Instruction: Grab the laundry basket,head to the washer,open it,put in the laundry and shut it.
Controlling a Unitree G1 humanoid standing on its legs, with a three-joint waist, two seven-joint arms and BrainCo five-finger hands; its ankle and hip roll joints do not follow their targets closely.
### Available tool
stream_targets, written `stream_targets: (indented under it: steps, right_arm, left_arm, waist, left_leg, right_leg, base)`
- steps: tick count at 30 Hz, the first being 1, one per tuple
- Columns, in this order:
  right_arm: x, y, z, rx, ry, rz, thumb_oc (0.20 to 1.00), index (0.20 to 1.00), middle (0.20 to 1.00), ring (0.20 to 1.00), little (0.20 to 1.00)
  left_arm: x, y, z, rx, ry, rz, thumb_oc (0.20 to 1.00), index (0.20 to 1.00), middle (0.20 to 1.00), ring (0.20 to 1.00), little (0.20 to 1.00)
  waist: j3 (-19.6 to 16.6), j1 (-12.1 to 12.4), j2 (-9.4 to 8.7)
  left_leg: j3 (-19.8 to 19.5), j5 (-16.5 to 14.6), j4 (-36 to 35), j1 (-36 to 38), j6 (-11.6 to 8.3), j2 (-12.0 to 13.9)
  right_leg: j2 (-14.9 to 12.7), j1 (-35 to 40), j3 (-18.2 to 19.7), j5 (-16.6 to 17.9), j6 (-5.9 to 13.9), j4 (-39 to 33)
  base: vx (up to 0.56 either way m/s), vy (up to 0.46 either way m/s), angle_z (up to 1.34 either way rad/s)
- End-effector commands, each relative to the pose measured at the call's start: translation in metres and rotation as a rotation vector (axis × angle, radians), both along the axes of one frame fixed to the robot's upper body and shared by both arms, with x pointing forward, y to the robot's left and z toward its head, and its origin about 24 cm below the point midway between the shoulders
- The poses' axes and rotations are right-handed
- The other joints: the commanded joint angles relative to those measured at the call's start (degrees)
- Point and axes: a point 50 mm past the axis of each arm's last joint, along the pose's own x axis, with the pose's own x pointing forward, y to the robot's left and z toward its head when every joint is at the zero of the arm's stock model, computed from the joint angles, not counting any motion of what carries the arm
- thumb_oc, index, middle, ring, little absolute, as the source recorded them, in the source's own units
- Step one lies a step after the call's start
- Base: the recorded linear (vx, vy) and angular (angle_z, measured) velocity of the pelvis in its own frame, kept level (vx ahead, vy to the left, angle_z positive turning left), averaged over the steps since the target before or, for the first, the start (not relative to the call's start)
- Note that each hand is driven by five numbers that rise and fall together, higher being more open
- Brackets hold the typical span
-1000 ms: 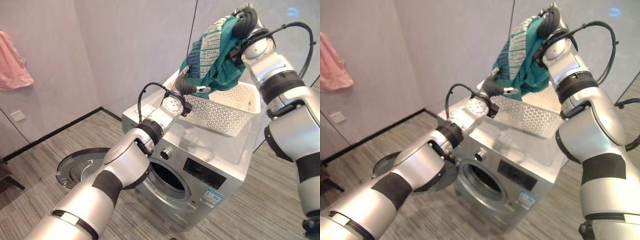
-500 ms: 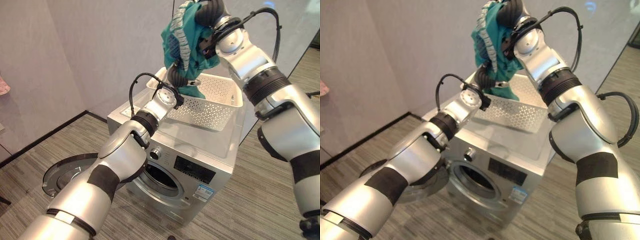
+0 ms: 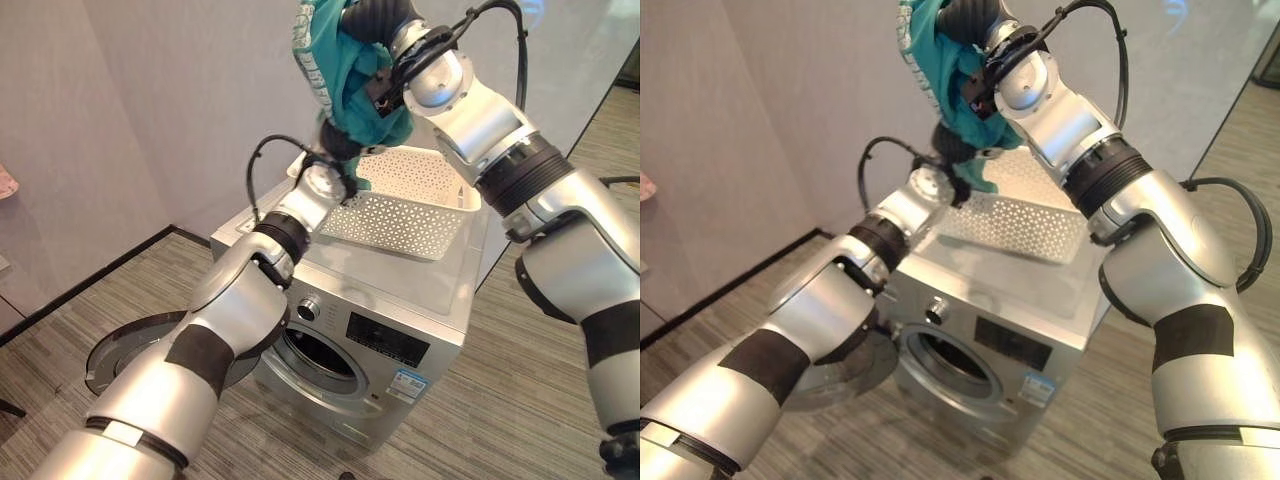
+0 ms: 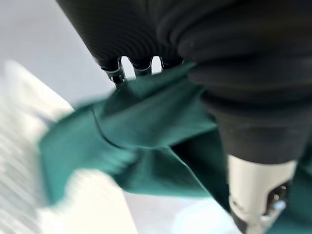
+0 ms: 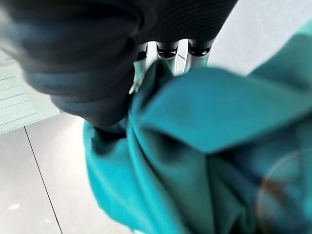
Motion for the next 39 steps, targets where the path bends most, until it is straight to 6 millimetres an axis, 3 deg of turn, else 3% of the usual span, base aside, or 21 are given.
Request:
stream_targets:
  steps: [1,4,11,12,14,15,23,24,25,26,34,39]
  right_arm:
    - [-0.023,-0.008,0.078,0.149,-0.207,-0.013,0.2,0.2,0.2,0.2,0.2]
    - [-0.02,-0.003,0.073,0.159,-0.194,0.0,0.2,0.2,0.2,0.2,0.2]
    - [-0.018,0.001,0.067,0.156,-0.201,0.012,0.2,0.2,0.2,0.2,0.2]
    - [-0.017,0.002,0.066,0.154,-0.2,0.011,0.2,0.2,0.2,0.2,0.2]
    - [-0.017,0.002,0.065,0.154,-0.199,0.009,0.2,0.2,0.2,0.2,0.2]
    - [-0.016,0.002,0.064,0.156,-0.195,0.011,0.2,0.2,0.2,0.2,0.2]
    - [-0.007,-0.007,0.052,0.202,-0.147,-0.017,0.2,0.2,0.2,0.2,0.2]
    - [-0.006,-0.008,0.051,0.213,-0.142,-0.017,0.335,0.335,0.335,0.335,0.335]
    - [-0.005,-0.009,0.05,0.226,-0.133,-0.02,0.805,0.805,0.805,0.805,0.805]
    - [-0.004,-0.01,0.049,0.232,-0.125,-0.024,1.0,1.0,1.0,1.0,1.0]
    - [-0.002,-0.025,0.043,0.321,-0.106,-0.004,1.0,1.0,1.0,1.0,1.0]
    - [-0.003,-0.063,0.043,0.529,-0.081,0.058,1.0,1.0,1.0,1.0,1.0]
  left_arm:
    - [-0.001,0.021,0.077,-0.106,-0.206,0.016,1.0,1.0,1.0,1.0,1.0]
    - [0.004,0.044,0.089,-0.103,-0.248,0.069,1.0,1.0,1.0,1.0,1.0]
    - [0.006,0.061,0.093,-0.092,-0.293,0.142,1.0,1.0,1.0,1.0,1.0]
    - [0.007,0.062,0.093,-0.091,-0.296,0.148,0.677,0.677,0.677,0.677,0.677]
    - [0.007,0.063,0.093,-0.101,-0.298,0.154,0.282,0.282,0.282,0.282,0.282]
    - [0.007,0.064,0.092,-0.114,-0.295,0.154,0.2,0.2,0.2,0.2,0.2]
    - [0.006,0.057,0.081,-0.205,-0.265,0.086,0.2,0.2,0.2,0.2,0.2]
    - [0.006,0.056,0.08,-0.206,-0.266,0.087,0.2,0.2,0.2,0.2,0.2]
    - [0.006,0.056,0.078,-0.216,-0.262,0.087,0.2,0.2,0.2,0.2,0.2]
    - [0.006,0.054,0.078,-0.222,-0.264,0.084,0.2,0.2,0.2,0.2,0.2]
    - [0.003,0.06,0.083,-0.213,-0.327,0.085,0.2,0.2,0.2,0.2,0.2]
    - [-0.002,0.077,0.095,-0.226,-0.403,0.079,0.2,0.2,0.2,0.2,0.2]
  waist:
    - [1.36,-0.22,-0.68]
    - [1.06,-1.25,-0.17]
    - [0.78,-2.2,0.07]
    - [0.79,-2.26,0.05]
    - [0.84,-2.3,0.06]
    - [0.86,-2.29,0.06]
    - [0.97,-1.63,-0.1]
    - [0.97,-1.59,-0.17]
    - [0.98,-1.53,-0.26]
    - [0.94,-1.53,-0.34]
    - [1.07,-1.29,-0.26]
    - [1.29,-0.57,-0.03]
  left_leg:
    - [0.52,-2.15,0.26,5.7,-2.26,2.95]
    - [1.58,-1.88,0.26,6.32,-2.7,3.3]
    - [2.15,-1.61,0.26,6.61,-2.93,3.55]
    - [2.19,-1.65,0.26,6.61,-2.95,3.56]
    - [2.21,-1.66,0.26,6.64,-2.94,3.55]
    - [2.19,-1.68,0.26,6.67,-2.95,3.53]
    - [1.7,-2.28,0.26,6.42,-2.83,3.4]
    - [1.67,-2.33,0.26,6.39,-2.79,3.34]
    - [1.58,-2.48,0.26,6.33,-2.76,3.27]
    - [1.55,-2.53,0.26,6.3,-2.74,3.26]
    - [1.3,-3.51,0.26,6.17,-2.36,2.86]
    - [0.95,-4.1,0.26,5.97,-2.06,2.55]
  right_leg:
    - [-1.12,6.11,-0.96,-8.98,2.49,0.42]
    - [-0.86,5.94,-0.21,-8.91,2.61,0.39]
    - [-0.69,5.99,0.21,-8.83,2.6,0.39]
    - [-0.71,5.98,0.18,-8.81,2.59,0.39]
    - [-0.73,6.02,0.12,-8.81,2.6,0.39]
    - [-0.72,6.06,0.04,-8.83,2.59,0.39]
    - [-1.02,6.31,-0.97,-9.01,2.64,0.39]
    - [-1.03,6.3,-1.0,-9.02,2.66,0.39]
    - [-1.06,6.3,-1.05,-9.0,2.67,0.39]
    - [-1.11,6.3,-1.07,-8.98,2.68,0.39]
    - [-1.57,6.36,-1.42,-8.89,2.77,0.47]
    - [-1.94,6.32,-1.95,-8.91,2.96,0.61]
  base:
    - [0.02,-0.018,-0.11]
    - [0.02,-0.016,-0.18]
    - [0.01,-0.01,-0.09]
    - [0.0,-0.008,-0.03]
    - [0.0,0.0,0.0]
    - [0.0,0.0,0.0]
    - [0.0,0.0,0.0]
    - [0.0,0.0,0.0]
    - [0.0,0.0,0.0]
    - [0.0,0.0,0.0]
    - [0.0,0.0,0.0]
    - [-0.01,0.013,0.01]
